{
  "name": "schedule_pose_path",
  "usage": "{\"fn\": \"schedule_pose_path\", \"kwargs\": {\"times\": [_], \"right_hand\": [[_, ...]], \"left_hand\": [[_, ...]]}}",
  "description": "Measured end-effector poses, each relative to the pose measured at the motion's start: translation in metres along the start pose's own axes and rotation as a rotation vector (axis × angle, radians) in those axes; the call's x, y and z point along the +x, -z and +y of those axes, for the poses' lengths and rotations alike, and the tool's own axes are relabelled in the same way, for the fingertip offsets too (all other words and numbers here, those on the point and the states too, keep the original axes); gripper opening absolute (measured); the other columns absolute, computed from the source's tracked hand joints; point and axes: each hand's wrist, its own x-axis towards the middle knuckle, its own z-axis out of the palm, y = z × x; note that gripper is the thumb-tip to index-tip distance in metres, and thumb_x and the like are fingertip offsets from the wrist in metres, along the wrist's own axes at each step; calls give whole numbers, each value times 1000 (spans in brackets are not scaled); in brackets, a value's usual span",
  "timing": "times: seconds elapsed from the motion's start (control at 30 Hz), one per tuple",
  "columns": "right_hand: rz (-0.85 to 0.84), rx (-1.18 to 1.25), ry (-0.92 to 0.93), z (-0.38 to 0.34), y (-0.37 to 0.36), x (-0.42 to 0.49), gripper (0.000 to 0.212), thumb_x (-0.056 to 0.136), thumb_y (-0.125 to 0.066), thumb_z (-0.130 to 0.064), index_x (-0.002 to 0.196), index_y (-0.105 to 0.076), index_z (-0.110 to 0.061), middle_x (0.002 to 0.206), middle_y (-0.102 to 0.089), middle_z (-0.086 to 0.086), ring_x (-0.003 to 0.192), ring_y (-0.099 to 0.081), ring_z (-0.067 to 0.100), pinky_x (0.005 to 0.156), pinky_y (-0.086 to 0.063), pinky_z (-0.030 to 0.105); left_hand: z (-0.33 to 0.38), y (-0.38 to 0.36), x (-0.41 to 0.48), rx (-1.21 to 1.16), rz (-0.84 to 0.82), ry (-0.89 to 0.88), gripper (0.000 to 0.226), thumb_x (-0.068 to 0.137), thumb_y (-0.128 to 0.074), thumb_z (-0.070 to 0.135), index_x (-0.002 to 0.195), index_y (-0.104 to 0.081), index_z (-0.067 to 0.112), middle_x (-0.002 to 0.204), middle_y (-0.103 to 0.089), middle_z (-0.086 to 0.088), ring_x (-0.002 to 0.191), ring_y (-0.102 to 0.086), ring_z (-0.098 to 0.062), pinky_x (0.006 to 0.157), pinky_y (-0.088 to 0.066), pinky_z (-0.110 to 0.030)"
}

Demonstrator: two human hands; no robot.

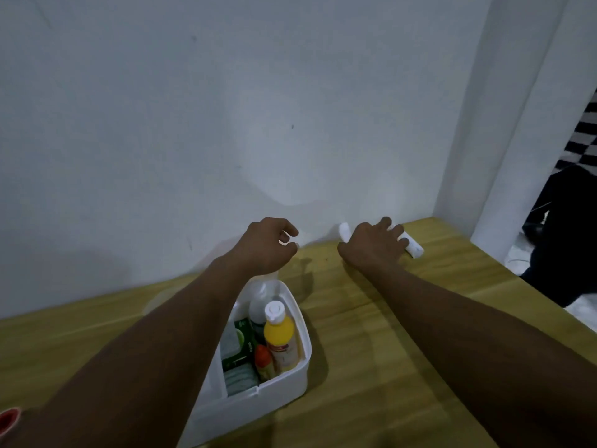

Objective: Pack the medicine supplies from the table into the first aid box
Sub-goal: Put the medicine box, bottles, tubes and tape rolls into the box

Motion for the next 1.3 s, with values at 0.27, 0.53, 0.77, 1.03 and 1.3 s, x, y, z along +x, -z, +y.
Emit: {"fn": "schedule_pose_path", "kwargs": {"times": [0.27,0.53,0.77,1.03,1.3], "right_hand": [[51,72,142,34,-17,10,29,78,-46,-30,100,-59,-18,102,-66,1,100,-62,27,88,-39,43],[35,66,136,77,3,46,37,84,-56,-33,117,-55,-16,118,-56,6,115,-51,38,95,-40,49],[87,194,363,95,-21,33,29,81,-60,-20,110,-58,-13,107,-53,10,89,-59,33,73,-46,38],[-12,391,511,77,44,-2,23,78,-78,-28,94,-71,-13,99,-72,9,89,-66,28,76,-50,35],[-801,598,679,6,185,-80,35,86,-73,-14,118,-62,-8,106,-74,19,88,-73,31,77,-58,42]], "left_hand": [[2,-1,8,9,0,4,30,90,-67,31,119,-68,22,113,-68,1,98,-63,-16,84,-41,-24],[13,-17,19,0,-32,-8,29,91,-66,30,119,-68,21,112,-68,1,94,-62,-14,84,-41,-23],[15,-15,15,23,-25,-5,30,90,-67,30,119,-69,21,111,-68,1,97,-62,-15,85,-41,-23],[13,20,-22,21,29,29,28,89,-68,28,115,-71,19,109,-71,-2,94,-63,-15,81,-42,-22],[0,72,-84,48,159,77,29,91,-67,27,118,-70,17,113,-70,-4,97,-59,-15,83,-40,-24]]}}
